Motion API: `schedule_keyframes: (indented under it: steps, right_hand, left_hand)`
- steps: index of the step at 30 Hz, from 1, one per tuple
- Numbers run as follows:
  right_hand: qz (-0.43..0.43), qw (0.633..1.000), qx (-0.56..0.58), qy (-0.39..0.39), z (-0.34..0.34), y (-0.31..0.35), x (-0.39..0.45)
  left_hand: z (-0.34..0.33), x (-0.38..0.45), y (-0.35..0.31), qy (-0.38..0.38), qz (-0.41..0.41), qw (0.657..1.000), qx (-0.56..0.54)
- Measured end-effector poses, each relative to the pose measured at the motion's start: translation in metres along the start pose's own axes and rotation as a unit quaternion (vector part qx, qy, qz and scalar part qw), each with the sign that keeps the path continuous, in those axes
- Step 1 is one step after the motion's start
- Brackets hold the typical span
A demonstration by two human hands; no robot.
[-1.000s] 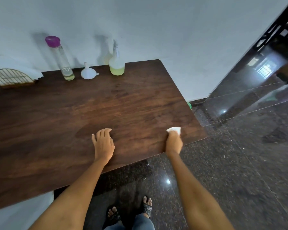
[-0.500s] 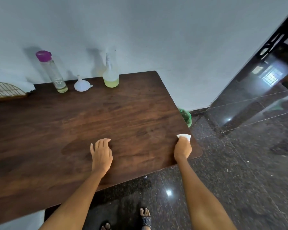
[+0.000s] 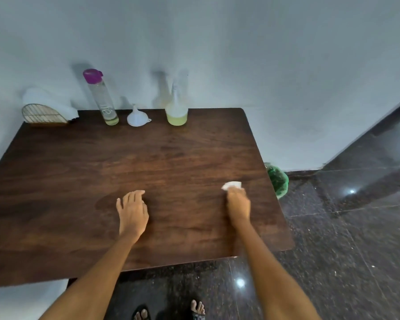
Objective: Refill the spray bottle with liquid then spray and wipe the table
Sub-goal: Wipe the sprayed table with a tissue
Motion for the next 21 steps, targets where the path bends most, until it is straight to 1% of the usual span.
schedule_keyframes:
  steps: [1, 2, 3, 4, 5, 6, 7, 8, 9, 10, 11, 13, 14, 15, 16, 17, 19, 21]
  right_hand:
    - [-0.079, 0.996, 0.028, -0.019, 0.01, -0.023, 0.007]
    - [-0.138, 0.988, 0.057, -0.034, 0.016, -0.034, 0.013]
    - [-0.176, 0.981, 0.08, -0.029, 0.014, -0.032, 0.018]
    - [-0.189, 0.977, 0.094, -0.034, 0.01, -0.02, 0.021]
    - [-0.182, 0.977, 0.107, -0.036, 0.004, 0.001, 0.022]
    - [-0.137, 0.984, 0.11, -0.035, -0.004, 0.038, 0.022]
    - [-0.09, 0.993, 0.07, 0.011, -0.017, 0.073, 0.017]
    - [-0.022, 0.995, 0.046, 0.083, -0.04, 0.101, 0.007]
    - [0.056, 0.992, 0.017, 0.115, -0.061, 0.129, -0.004]
    - [0.137, 0.982, 0.016, 0.128, -0.079, 0.159, -0.015]
    - [0.182, 0.973, -0.01, 0.143, -0.092, 0.179, -0.023]
    - [0.228, 0.957, -0.067, 0.168, -0.101, 0.194, -0.025]
    - [0.237, 0.952, -0.094, 0.169, -0.102, 0.193, -0.019]
    - [0.247, 0.948, -0.11, 0.165, -0.102, 0.188, -0.009]
    - [0.251, 0.952, -0.102, 0.139, -0.094, 0.178, 0.002]
    - [0.237, 0.961, -0.094, 0.104, -0.082, 0.166, 0.013]
    - [0.148, 0.984, -0.077, 0.057, -0.059, 0.134, 0.035]
    - [0.055, 0.997, -0.025, 0.057, -0.055, 0.115, 0.051]
  left_hand:
    - [-0.001, -0.002, 0.0, 0.0, 0.002, 1.0, 0.001]
    - [-0.002, -0.003, 0.002, -0.001, 0.006, 1.0, 0.004]
    - [-0.002, -0.004, 0.005, -0.001, 0.013, 1.0, 0.004]
    - [-0.002, -0.004, 0.008, -0.001, 0.021, 1.0, 0.002]
    - [-0.001, -0.004, 0.009, -0.004, 0.028, 1.0, 0.002]
    - [0.0, -0.003, 0.015, -0.008, 0.039, 0.999, 0.005]
    - [0.002, -0.002, 0.019, -0.01, 0.047, 0.999, 0.006]
    - [0.004, -0.001, 0.02, -0.013, 0.048, 0.999, 0.003]
    - [0.005, -0.002, 0.022, -0.019, 0.05, 0.999, 0.002]
    - [0.007, 0.0, 0.03, -0.029, 0.057, 0.998, 0.005]
    - [0.01, 0.003, 0.038, -0.039, 0.065, 0.997, 0.009]
    - [0.013, 0.012, 0.052, -0.048, 0.074, 0.996, 0.014]
    - [0.015, 0.016, 0.06, -0.05, 0.079, 0.996, 0.013]
    - [0.016, 0.021, 0.067, -0.05, 0.084, 0.995, 0.01]
    - [0.018, 0.025, 0.073, -0.049, 0.088, 0.995, 0.008]
    - [0.019, 0.029, 0.079, -0.048, 0.091, 0.995, 0.009]
    - [0.022, 0.037, 0.091, -0.045, 0.09, 0.995, 0.014]
    - [0.027, 0.047, 0.105, -0.047, 0.083, 0.995, 0.018]
Point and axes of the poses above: each hand's wrist, its own x-axis towards the middle knuckle, its own z-axis out of the back of the hand, y = z × x, the point moved 8 cm from there along x, towards the middle knuckle, and after that the axes turned 6 degrees about x, right-handed, at the moved point
